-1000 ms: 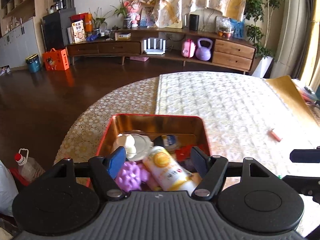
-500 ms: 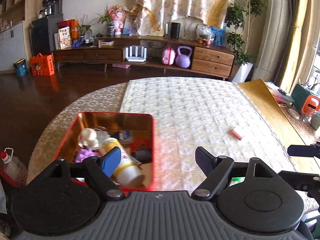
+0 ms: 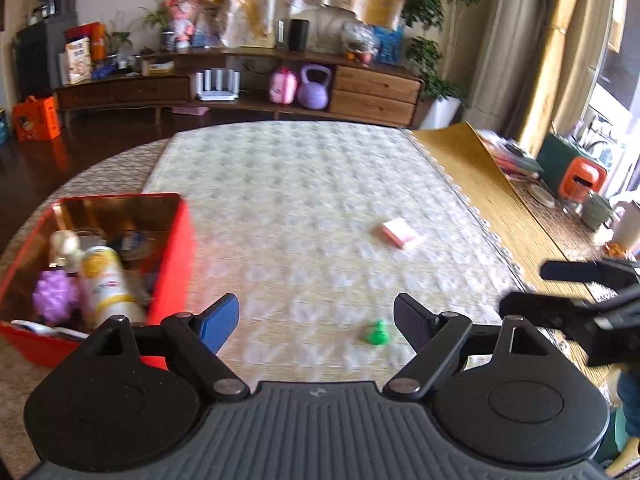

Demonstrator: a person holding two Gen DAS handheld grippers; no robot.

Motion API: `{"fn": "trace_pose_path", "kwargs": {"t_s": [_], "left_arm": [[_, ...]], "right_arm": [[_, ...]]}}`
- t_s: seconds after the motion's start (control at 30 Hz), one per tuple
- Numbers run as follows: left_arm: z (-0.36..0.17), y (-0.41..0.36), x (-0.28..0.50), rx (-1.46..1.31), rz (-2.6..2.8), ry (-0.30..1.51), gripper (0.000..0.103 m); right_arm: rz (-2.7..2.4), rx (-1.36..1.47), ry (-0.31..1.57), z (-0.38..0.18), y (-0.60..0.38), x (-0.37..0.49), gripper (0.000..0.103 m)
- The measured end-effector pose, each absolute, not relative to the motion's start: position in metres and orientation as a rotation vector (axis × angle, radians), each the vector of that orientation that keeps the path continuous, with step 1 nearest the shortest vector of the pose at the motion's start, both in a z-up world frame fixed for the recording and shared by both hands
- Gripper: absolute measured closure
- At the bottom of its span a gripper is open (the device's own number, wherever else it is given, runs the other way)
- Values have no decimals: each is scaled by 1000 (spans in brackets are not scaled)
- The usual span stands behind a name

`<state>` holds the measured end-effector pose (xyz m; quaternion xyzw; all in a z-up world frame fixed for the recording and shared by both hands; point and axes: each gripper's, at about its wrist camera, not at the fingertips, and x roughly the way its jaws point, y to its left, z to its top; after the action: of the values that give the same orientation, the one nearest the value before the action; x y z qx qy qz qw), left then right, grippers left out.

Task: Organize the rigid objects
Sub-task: 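Move both open tools back toward the green pawn and pink soap box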

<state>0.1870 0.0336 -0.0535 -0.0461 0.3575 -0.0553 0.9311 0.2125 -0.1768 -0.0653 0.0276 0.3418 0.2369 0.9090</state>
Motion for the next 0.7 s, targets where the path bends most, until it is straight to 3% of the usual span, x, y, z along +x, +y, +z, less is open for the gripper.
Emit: {"fn": "trace_pose_path", "kwargs": {"t_s": [0.7], "left_arm": [[-126,-27,229,-2,-161,816,18]], "right_arm": [[430,15,782,-119,-185,308,2]]}}
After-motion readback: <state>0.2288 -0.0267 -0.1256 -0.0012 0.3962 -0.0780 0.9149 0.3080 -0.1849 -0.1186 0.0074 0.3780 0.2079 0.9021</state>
